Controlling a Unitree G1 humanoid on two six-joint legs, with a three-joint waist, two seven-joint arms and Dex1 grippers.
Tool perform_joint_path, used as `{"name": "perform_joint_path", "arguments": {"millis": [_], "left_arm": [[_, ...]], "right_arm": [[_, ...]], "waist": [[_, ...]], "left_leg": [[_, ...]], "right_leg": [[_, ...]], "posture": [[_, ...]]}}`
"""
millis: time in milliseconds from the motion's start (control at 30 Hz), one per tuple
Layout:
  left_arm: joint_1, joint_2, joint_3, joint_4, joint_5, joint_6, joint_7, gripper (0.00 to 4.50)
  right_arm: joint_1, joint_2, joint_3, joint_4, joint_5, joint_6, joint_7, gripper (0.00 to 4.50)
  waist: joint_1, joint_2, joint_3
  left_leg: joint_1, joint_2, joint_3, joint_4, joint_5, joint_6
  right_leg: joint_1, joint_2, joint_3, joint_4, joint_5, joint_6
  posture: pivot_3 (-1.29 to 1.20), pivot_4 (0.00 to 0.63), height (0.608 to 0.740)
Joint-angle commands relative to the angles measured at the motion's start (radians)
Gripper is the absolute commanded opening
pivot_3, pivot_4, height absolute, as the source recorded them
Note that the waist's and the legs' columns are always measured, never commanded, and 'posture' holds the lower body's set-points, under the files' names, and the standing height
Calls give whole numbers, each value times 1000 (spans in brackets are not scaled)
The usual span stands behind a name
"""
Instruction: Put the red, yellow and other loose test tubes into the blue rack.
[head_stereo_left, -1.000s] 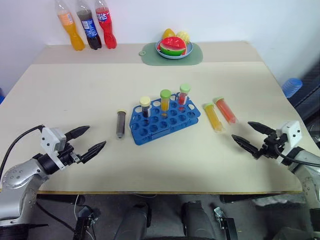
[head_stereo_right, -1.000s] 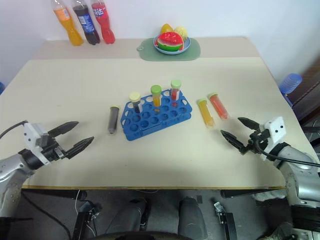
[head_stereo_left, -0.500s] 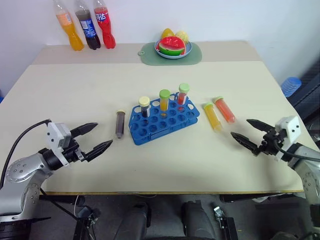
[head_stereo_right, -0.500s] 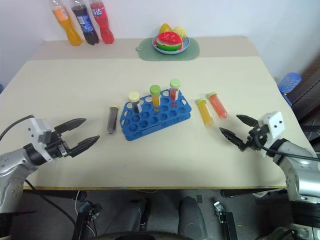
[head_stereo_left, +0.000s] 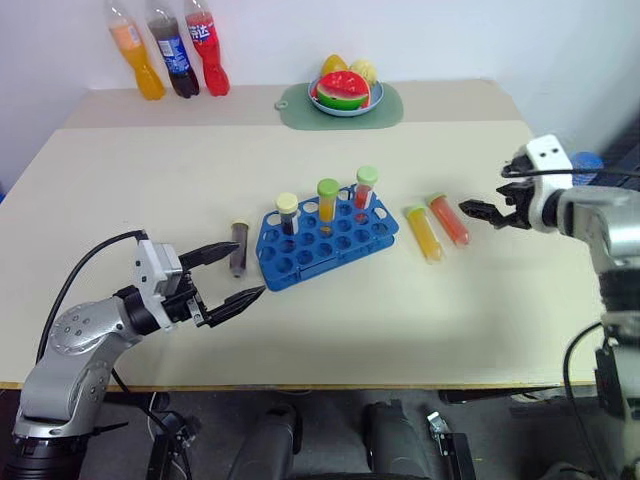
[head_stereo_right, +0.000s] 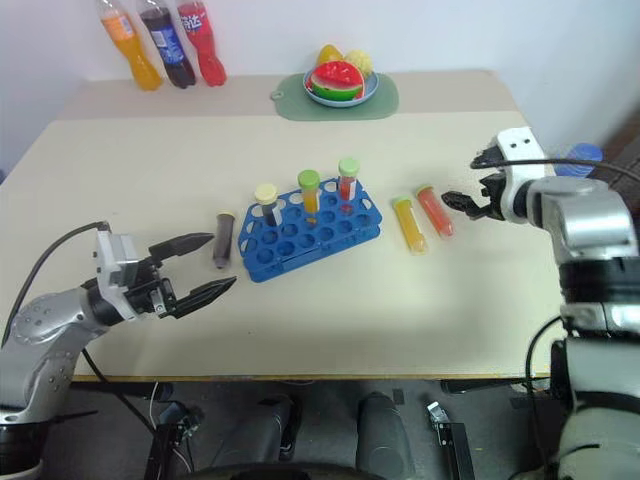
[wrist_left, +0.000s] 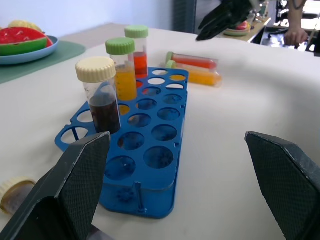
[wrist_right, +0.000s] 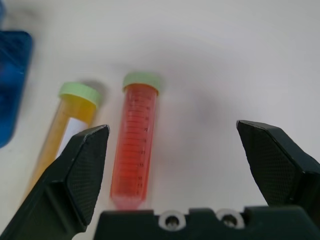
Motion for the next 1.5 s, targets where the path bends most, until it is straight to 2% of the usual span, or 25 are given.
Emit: {"name": "perform_joint_path", "arguments": {"millis": [33,233,467,567,733,767,933,1000,1100,1167,1233,1367,1500], "left_arm": [[15,-7,0,-57,-13,13,19,4473],[82,-17,9,-111,-7,22,54,4473],[138,-32,20,-170,-21,35,98,4473],[154,-27,30,-180,-22,40,106,4500],[162,-24,40,-185,-26,44,110,4500],[161,-24,40,-185,-25,44,110,4500],[138,-36,26,-174,-21,41,115,4500],[130,-39,21,-166,-16,37,114,4500],[115,-47,16,-147,-7,31,111,4500],[98,-56,4,-123,3,23,109,4500],[72,-68,-22,-103,22,11,106,4500],[19,-88,-55,-58,35,4,98,4500],[-13,-92,-64,-30,36,0,89,4500]], "right_arm": [[-137,24,68,211,-73,-31,71,4500],[-325,116,122,533,-157,-134,137,4500],[-383,203,148,722,-258,-263,150,4500],[-396,222,138,768,-288,-316,119,3689],[-405,228,142,801,-337,-384,106,1082],[-405,228,136,803,-340,-393,99,784],[-391,195,122,793,-367,-503,53,771],[-371,175,61,767,-325,-614,14,771],[-334,159,-90,713,-186,-692,95,771],[-242,171,-206,596,-58,-827,212,771],[-140,194,-260,448,19,-882,280,771],[65,294,-304,105,140,-866,269,771],[234,432,-299,-108,221,-884,231,771]], "waist": [[-1,0,0],[-7,0,0],[-5,1,0],[-6,1,0],[-6,1,0],[-6,1,0],[-6,1,0],[-4,2,0],[-5,2,0],[-5,1,0],[-5,2,0],[-8,2,0],[-8,2,0]], "left_leg": [[0,0,0,0,0,0],[0,0,1,0,1,-1],[0,0,1,0,1,-1],[0,0,1,0,1,-1],[0,0,1,0,1,-2],[0,0,1,0,1,-2],[0,0,1,0,1,-2],[0,0,1,0,1,-3],[0,0,1,-1,2,-3],[0,0,1,-1,1,-3],[1,0,1,0,1,-2],[1,2,1,1,1,-2],[1,3,0,0,1,-3]], "right_leg": [[0,0,0,0,0,0],[-1,0,0,1,0,0],[-2,1,1,1,0,0],[-2,1,1,2,0,0],[-2,1,1,2,0,0],[-2,1,1,2,0,0],[-2,2,1,2,0,0],[-2,2,1,2,0,-1],[-2,2,1,2,0,0],[-1,2,1,1,0,0],[-1,3,1,1,0,0],[-1,4,2,3,1,-1],[-2,5,2,3,1,-2]], "posture": [[0,150,740],[0,150,740],[0,150,740],[0,150,740],[0,150,740],[0,150,740],[0,150,740],[0,150,740],[0,150,740],[0,150,740],[0,150,740],[0,150,740],[0,150,740]]}}
